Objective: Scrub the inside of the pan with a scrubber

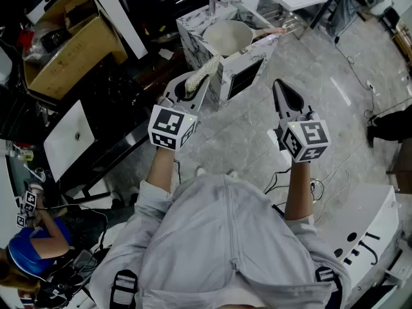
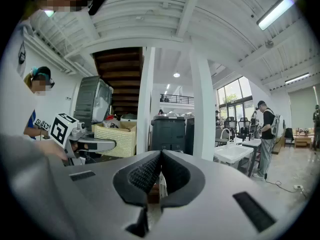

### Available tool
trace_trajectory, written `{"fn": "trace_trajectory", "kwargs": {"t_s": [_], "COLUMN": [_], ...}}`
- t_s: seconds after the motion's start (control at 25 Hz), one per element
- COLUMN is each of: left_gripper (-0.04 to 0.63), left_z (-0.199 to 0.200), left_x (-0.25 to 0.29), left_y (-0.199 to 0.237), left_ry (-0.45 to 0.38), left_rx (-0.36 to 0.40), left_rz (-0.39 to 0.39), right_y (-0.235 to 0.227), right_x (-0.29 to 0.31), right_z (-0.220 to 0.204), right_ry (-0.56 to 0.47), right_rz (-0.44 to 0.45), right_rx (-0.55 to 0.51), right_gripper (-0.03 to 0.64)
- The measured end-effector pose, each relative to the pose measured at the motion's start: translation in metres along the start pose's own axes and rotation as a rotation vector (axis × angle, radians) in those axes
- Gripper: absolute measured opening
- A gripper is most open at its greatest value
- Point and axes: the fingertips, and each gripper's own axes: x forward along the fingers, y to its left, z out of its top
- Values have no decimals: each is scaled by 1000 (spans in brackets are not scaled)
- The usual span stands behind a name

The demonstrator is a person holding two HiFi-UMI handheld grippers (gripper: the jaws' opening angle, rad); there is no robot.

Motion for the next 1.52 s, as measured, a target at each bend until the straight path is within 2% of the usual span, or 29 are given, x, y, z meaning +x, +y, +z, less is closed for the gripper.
{"fn": "trace_trajectory", "kwargs": {"t_s": [0.28, 0.76, 1.16, 1.52], "left_gripper": [71, 71, 71, 71], "left_z": [-1, 4, 16, 17], "left_x": [12, 39, 57, 84], "left_y": [-9, -20, -46, -50], "left_ry": [15, 24, 4, 0], "left_rx": [5, 10, 20, 23], "left_rz": [-8, 23, 79, 75], "right_y": [-12, -45, -76, -101], "right_x": [1, 2, -14, -9], "right_z": [-3, 0, 6, 0], "right_ry": [7, -7, -54, -54], "right_rz": [0, 15, 84, 79], "right_rx": [6, -26, 1, 13], "right_gripper": [34, 35, 35, 35]}}
